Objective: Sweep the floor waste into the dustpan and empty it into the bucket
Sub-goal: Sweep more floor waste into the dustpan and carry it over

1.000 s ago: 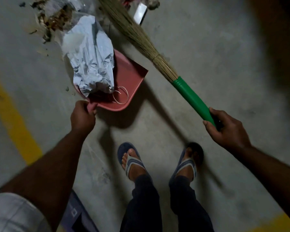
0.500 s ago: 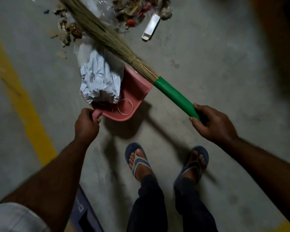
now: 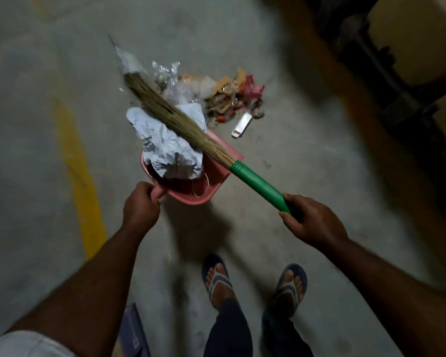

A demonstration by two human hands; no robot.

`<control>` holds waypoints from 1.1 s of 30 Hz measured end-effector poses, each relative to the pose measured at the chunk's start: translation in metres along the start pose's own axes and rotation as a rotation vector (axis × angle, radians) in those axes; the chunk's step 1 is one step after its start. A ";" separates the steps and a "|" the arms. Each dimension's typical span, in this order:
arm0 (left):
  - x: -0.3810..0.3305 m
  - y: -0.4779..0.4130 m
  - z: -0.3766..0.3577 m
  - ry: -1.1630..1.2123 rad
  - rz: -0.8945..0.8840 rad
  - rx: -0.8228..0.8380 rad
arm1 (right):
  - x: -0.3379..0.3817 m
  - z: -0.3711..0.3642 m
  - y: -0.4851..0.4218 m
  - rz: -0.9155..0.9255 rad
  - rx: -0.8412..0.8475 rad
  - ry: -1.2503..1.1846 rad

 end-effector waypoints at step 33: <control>-0.138 0.142 0.262 0.055 -0.061 -0.064 | 0.115 0.316 0.124 -0.324 -0.115 -0.078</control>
Point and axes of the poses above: each hand's wrist, its own y-axis away from the middle knuckle, its own z-axis out of the back of the hand, x = y × z, the point moved 10 cm from there along -y, towards the middle knuckle, and after that the axes turned 3 degrees about -y, right-handed, at the moved point
